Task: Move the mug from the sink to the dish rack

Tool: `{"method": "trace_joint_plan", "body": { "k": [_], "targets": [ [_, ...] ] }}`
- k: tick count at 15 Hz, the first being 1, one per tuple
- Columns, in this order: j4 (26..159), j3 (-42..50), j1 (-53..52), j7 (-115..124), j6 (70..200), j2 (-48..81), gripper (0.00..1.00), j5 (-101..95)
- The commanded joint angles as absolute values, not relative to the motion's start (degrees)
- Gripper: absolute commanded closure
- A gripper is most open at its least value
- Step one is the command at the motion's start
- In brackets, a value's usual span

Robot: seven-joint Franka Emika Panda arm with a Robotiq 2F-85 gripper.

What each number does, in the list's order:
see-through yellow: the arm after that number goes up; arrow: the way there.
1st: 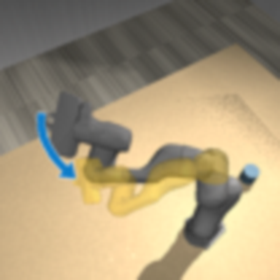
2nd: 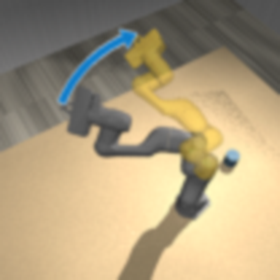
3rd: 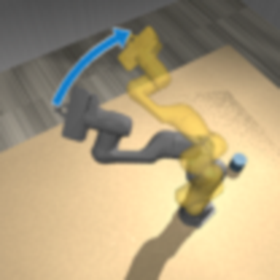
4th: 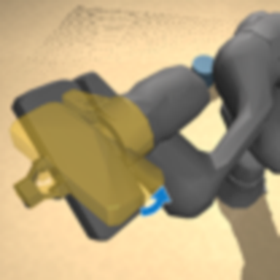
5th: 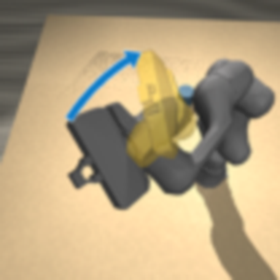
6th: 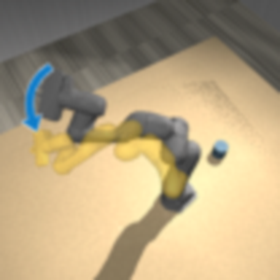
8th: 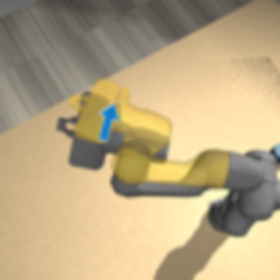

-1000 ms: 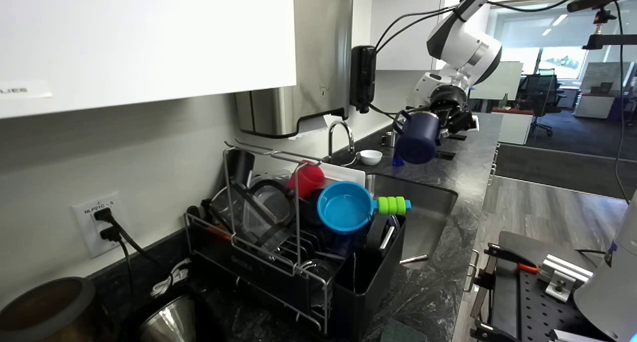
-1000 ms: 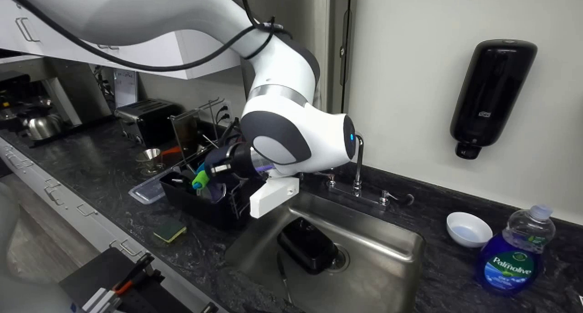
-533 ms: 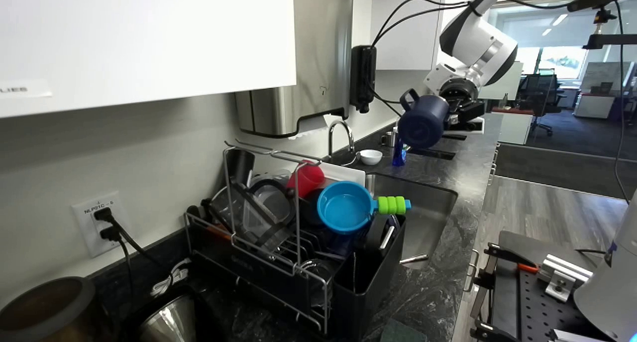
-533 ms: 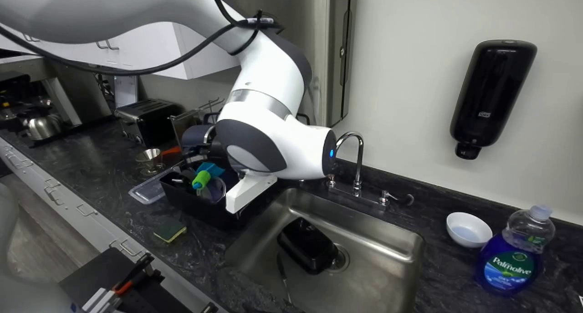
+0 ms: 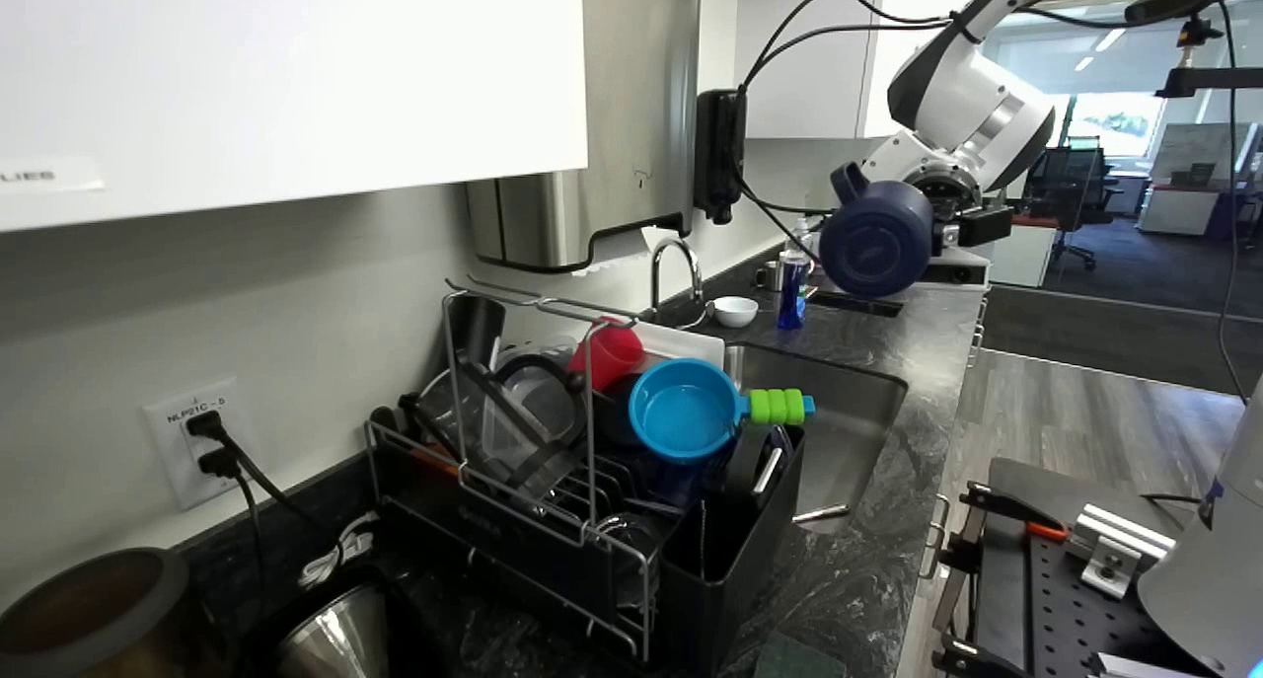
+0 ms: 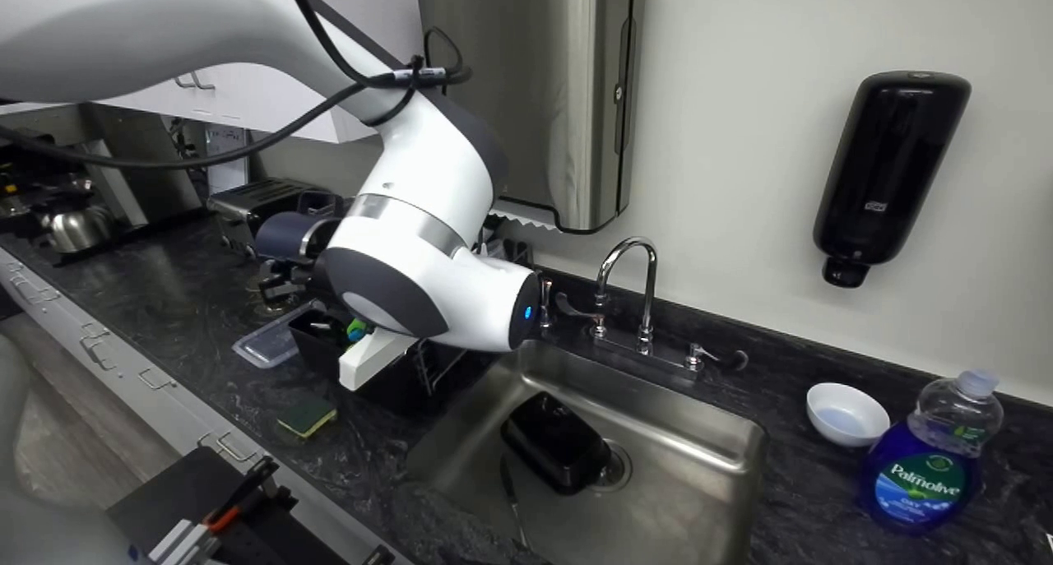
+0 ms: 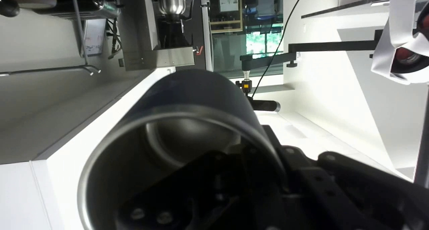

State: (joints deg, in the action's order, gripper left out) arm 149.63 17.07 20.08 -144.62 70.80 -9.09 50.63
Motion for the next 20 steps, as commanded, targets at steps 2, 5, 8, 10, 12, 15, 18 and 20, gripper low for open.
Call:
{"method": "trace_joint_plan", "body": {
  "k": [2,5,8,10,12,15,18,20],
  "targets": [
    [154.72,16.86,18.05,-149.06,71.28,-11.16,0.98,54.73],
    [157.6,15.41,16.18,-150.79,72.78,-12.0,0.98,57.77],
    [159.6,15.56,10.53,-149.23,74.89,-15.19,0.98,62.65],
    [160.28,15.69,6.37,-149.12,76.95,-16.79,0.98,65.04],
    [158.86,16.31,2.36,-149.08,78.96,-16.52,0.98,66.57],
    [160.14,17.83,-2.72,-149.02,84.17,-19.02,0.98,68.2],
    [159.25,20.31,-7.46,-149.02,89.67,-18.39,0.98,69.44],
    [159.0,22.26,-10.4,-149.02,93.04,-17.68,0.98,70.12]
  ]
}}
